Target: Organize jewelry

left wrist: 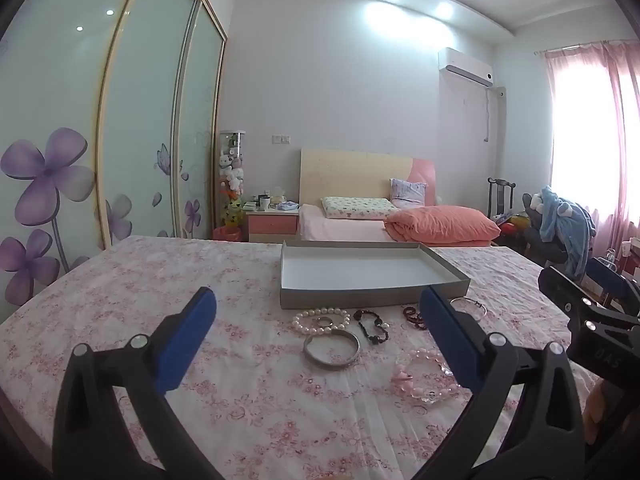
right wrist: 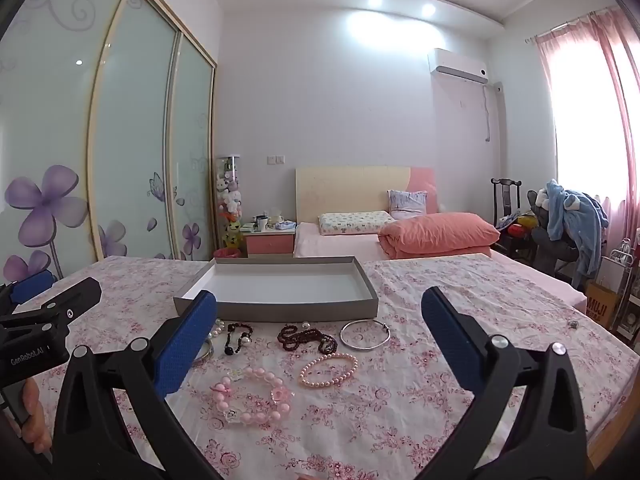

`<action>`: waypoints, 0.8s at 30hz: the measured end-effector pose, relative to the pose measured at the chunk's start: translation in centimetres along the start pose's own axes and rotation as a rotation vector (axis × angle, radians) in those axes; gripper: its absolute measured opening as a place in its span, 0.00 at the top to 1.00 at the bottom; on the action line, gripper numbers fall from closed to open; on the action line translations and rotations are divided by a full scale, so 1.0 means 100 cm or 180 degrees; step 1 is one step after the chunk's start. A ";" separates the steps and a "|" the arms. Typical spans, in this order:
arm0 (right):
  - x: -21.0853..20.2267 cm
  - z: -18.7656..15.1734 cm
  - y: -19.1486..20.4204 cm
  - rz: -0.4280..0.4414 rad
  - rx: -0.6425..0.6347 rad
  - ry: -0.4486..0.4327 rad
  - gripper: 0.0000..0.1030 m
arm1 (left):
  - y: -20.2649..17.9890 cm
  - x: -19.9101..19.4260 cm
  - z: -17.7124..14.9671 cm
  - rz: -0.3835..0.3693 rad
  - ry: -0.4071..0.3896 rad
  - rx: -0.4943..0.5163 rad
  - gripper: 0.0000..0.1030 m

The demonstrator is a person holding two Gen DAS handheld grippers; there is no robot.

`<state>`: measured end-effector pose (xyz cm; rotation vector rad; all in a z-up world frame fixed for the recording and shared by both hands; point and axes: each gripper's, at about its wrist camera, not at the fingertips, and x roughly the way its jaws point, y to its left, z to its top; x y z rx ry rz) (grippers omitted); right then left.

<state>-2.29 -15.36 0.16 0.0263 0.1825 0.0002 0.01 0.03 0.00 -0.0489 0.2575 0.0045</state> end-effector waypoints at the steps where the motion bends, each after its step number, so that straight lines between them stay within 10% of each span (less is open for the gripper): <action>1: 0.000 0.000 0.000 -0.0001 0.0007 -0.0003 0.02 | 0.000 0.000 0.000 -0.0002 0.0000 -0.0004 0.04; 24: 0.001 -0.001 0.000 -0.0007 0.0009 0.0008 0.02 | 0.000 0.000 0.000 -0.0008 -0.0001 -0.0013 0.04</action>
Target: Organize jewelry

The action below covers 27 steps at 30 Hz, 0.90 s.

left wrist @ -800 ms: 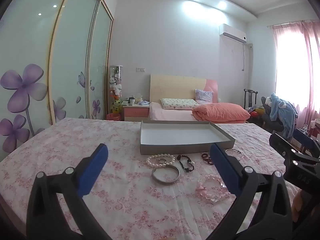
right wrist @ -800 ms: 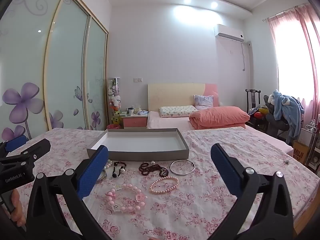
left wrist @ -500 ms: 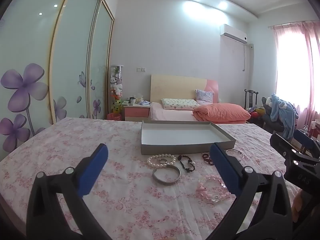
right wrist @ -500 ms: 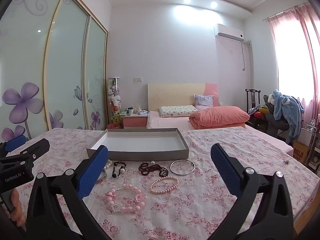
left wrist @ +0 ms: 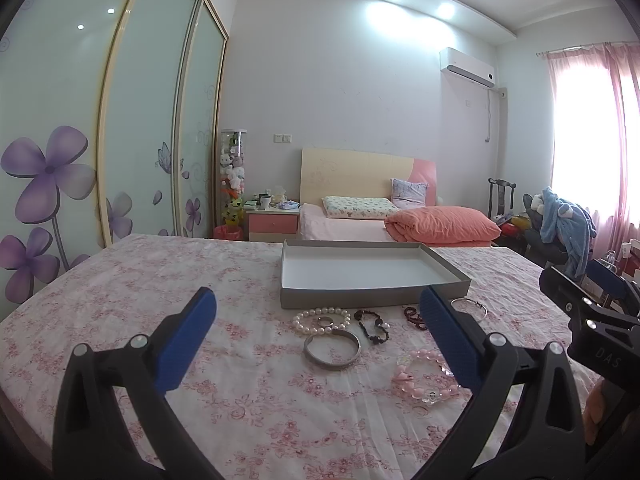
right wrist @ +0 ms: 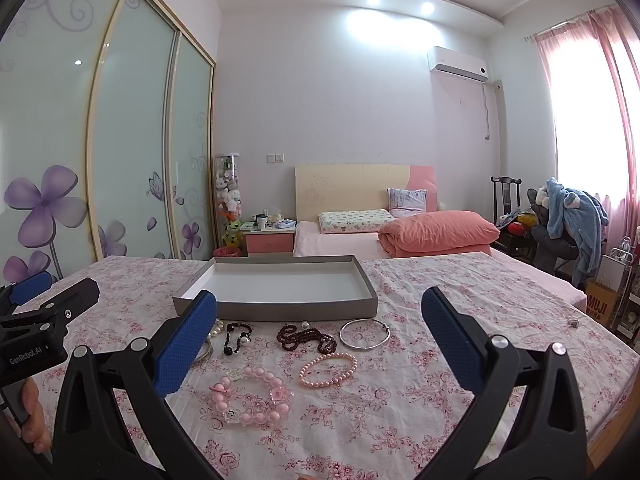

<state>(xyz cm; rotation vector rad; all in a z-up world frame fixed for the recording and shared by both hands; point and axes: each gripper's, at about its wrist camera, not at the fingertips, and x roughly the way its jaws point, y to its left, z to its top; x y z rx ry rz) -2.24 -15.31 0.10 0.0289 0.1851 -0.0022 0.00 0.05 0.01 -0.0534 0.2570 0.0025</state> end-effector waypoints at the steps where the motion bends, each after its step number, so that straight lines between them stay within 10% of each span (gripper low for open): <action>1: 0.000 0.000 0.000 0.0000 0.0002 0.0000 0.02 | 0.000 0.000 0.000 -0.0001 0.0001 0.0001 0.04; 27: 0.000 0.000 0.002 0.0001 0.0017 0.0020 0.02 | 0.000 0.000 0.000 -0.0001 0.0009 -0.0003 0.04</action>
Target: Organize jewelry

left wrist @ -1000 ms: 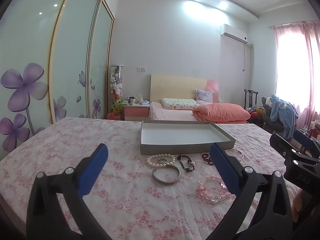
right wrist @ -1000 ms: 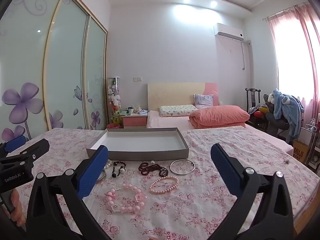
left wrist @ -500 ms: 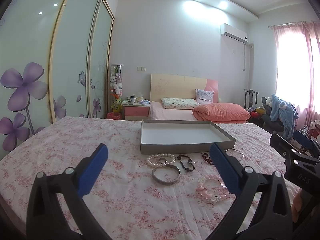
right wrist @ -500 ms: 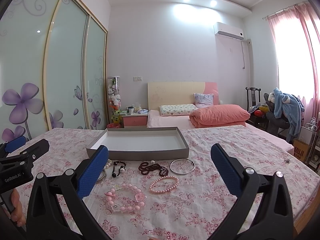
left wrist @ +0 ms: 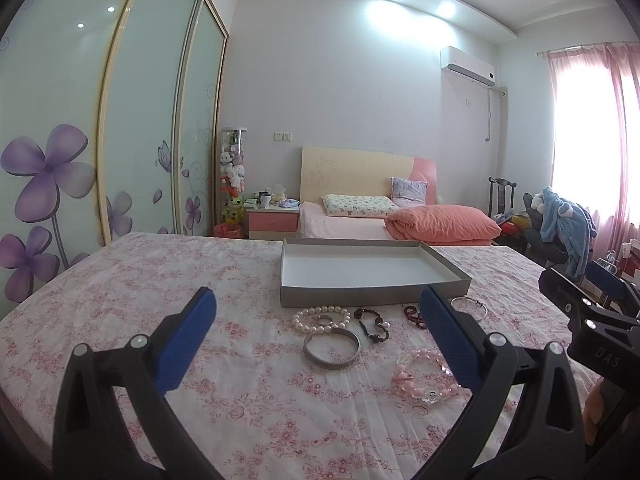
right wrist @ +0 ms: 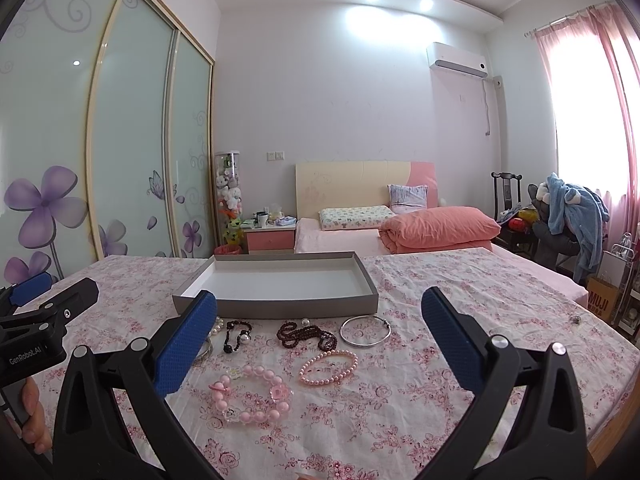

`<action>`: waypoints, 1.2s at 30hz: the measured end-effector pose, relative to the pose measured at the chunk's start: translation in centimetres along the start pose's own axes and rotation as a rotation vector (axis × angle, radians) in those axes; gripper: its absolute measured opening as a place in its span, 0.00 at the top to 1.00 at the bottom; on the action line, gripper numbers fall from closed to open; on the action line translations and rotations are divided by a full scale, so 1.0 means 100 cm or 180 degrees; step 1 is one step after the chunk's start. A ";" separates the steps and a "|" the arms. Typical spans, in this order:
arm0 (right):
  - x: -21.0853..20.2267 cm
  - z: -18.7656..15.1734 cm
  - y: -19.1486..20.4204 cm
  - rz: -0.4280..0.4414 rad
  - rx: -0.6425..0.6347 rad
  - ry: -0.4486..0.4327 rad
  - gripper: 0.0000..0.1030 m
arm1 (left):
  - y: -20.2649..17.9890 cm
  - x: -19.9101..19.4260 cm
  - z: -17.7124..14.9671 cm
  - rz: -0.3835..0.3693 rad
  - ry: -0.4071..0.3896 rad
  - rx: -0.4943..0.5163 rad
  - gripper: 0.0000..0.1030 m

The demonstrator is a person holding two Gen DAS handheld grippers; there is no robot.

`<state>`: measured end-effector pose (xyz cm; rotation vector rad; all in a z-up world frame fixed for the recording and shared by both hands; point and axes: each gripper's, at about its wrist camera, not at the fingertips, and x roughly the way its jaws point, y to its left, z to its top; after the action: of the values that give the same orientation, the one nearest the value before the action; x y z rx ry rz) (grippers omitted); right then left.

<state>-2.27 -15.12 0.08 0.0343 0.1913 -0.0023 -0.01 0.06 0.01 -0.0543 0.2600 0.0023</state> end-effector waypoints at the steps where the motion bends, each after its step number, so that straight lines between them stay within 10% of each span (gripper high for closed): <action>1: 0.000 0.000 0.000 -0.0002 0.0000 0.0000 0.02 | 0.000 0.000 0.000 0.0001 0.0000 0.0002 0.04; 36: 0.000 -0.001 0.002 -0.0010 0.0008 0.0013 0.02 | 0.000 0.000 0.000 0.0001 0.0010 -0.0005 0.04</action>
<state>-2.29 -14.94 -0.01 0.0366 0.1954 -0.0055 0.03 0.07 0.00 -0.0557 0.2631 0.0029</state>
